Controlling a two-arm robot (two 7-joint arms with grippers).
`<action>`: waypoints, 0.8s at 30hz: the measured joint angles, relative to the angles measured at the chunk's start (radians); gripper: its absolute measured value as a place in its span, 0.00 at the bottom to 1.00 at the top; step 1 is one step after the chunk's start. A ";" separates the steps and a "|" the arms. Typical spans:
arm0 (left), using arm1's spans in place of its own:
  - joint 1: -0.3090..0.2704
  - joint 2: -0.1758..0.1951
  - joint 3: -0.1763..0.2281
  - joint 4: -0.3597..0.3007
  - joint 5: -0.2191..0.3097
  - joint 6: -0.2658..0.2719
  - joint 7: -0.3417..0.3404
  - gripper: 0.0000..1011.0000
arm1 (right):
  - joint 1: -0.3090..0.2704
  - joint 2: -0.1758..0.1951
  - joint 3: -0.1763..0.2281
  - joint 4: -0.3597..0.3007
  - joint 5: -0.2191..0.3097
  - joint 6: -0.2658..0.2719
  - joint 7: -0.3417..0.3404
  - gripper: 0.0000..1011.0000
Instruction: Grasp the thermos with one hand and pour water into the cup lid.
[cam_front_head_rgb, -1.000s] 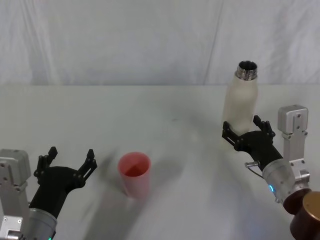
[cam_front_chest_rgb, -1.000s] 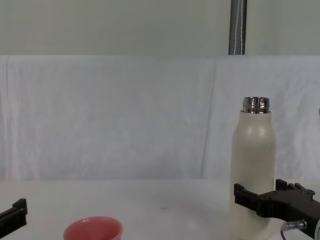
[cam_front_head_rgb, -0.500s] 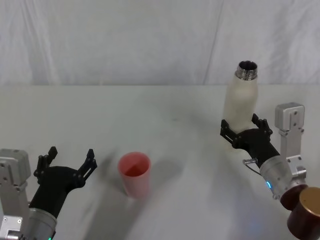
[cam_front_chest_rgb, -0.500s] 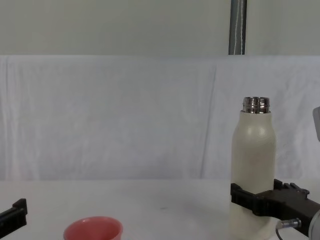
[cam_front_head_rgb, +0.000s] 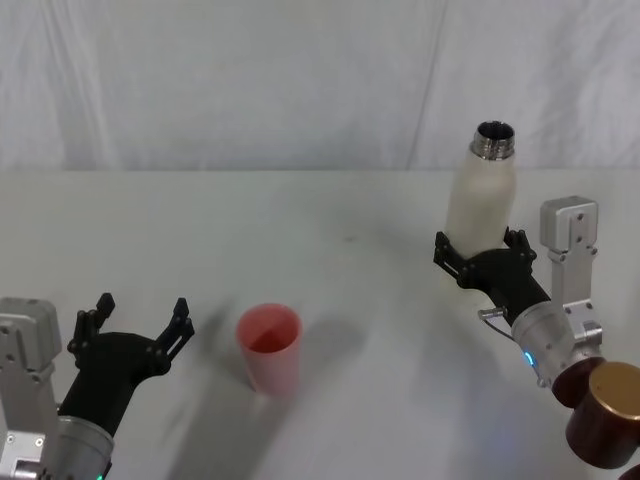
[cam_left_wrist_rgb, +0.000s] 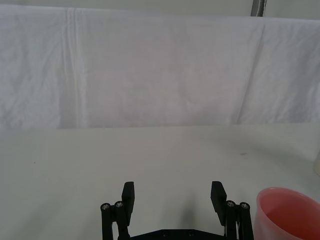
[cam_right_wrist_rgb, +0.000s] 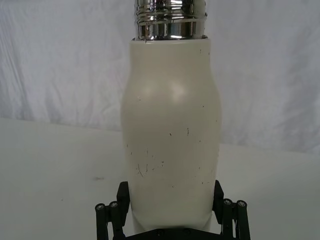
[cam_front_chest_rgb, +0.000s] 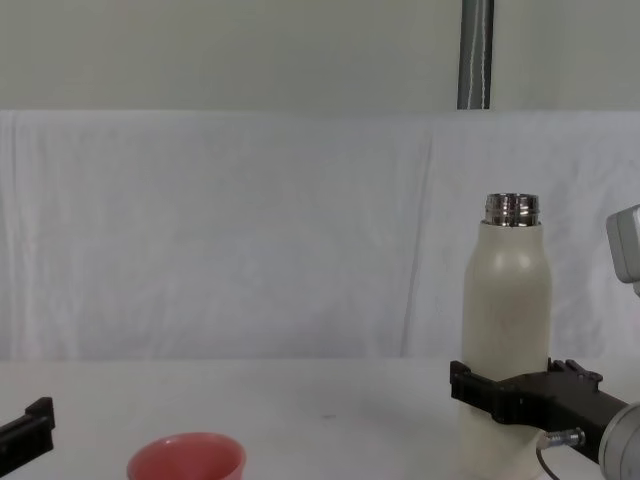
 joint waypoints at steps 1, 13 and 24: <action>0.000 0.000 0.000 0.000 0.000 0.000 0.000 0.99 | 0.000 0.000 0.000 0.000 0.000 0.000 0.000 0.99; 0.000 0.000 0.000 0.000 0.000 0.000 0.000 0.99 | -0.005 0.002 0.000 -0.005 0.000 0.002 -0.001 0.94; 0.000 0.000 0.000 0.000 0.000 0.000 0.000 0.99 | -0.006 0.002 0.000 -0.007 0.000 0.003 -0.001 0.94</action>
